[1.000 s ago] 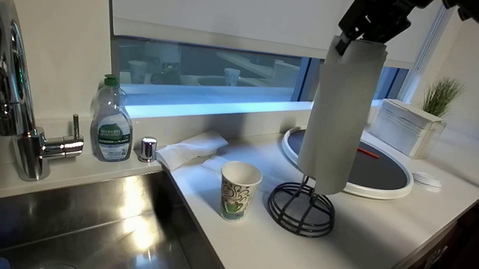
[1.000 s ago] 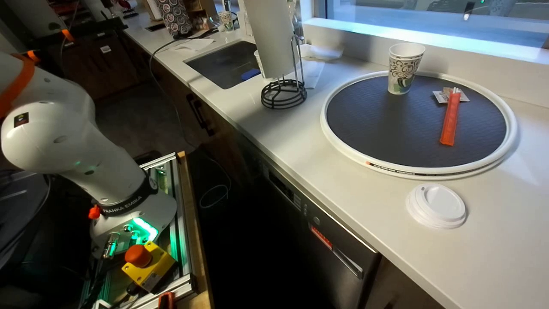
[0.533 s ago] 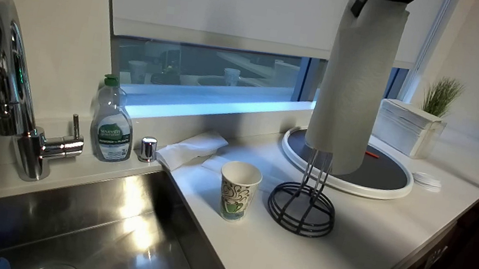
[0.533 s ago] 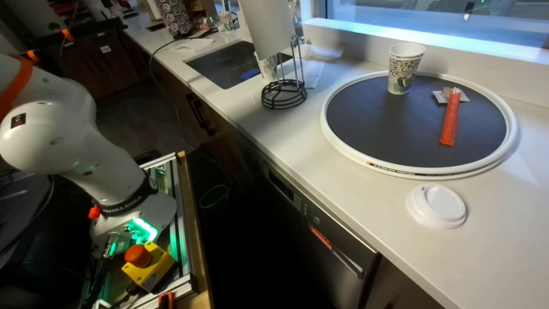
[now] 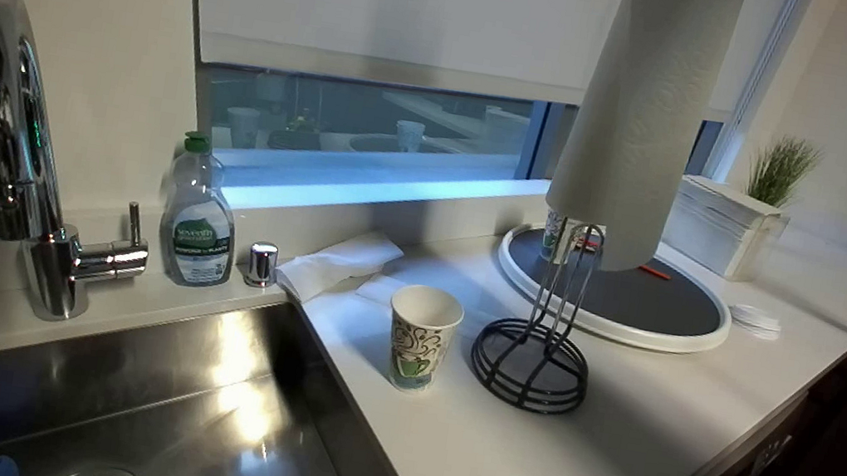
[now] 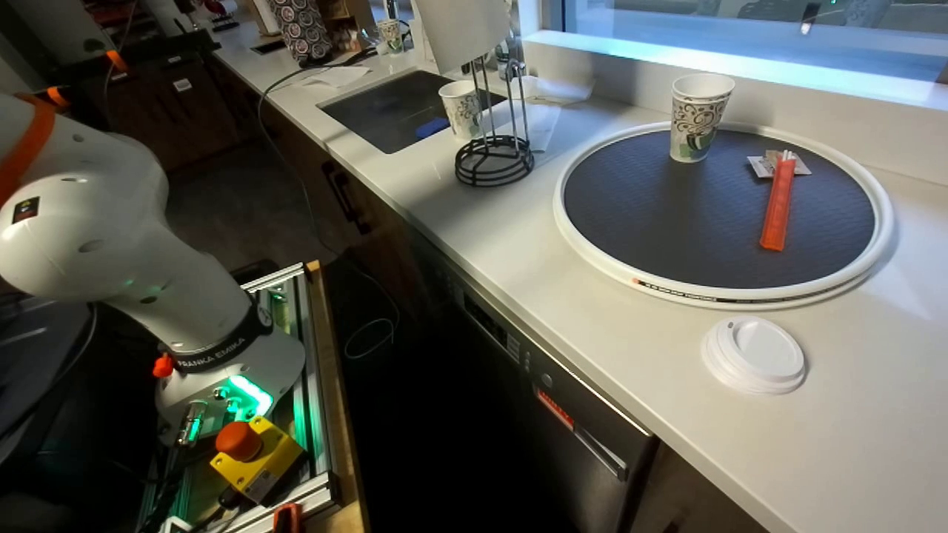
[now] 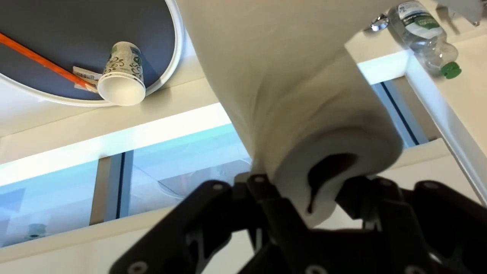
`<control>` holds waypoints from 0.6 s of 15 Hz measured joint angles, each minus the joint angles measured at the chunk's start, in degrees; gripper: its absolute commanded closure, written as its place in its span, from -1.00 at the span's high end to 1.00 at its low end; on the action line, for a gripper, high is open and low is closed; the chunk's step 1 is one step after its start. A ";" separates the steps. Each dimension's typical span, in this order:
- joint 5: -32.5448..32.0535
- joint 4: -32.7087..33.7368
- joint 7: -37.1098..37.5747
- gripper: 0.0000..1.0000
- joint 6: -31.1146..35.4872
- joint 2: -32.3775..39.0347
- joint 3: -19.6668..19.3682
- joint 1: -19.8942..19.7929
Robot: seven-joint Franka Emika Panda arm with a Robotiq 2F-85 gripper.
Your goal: Move the paper towel roll to the counter
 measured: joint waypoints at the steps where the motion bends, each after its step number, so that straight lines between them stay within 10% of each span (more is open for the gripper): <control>1: 0.00 0.42 0.73 -0.72 0.00 -0.15 0.00 -0.26; 9: 0.11 2.01 5.91 -0.72 0.77 -3.11 0.00 -1.76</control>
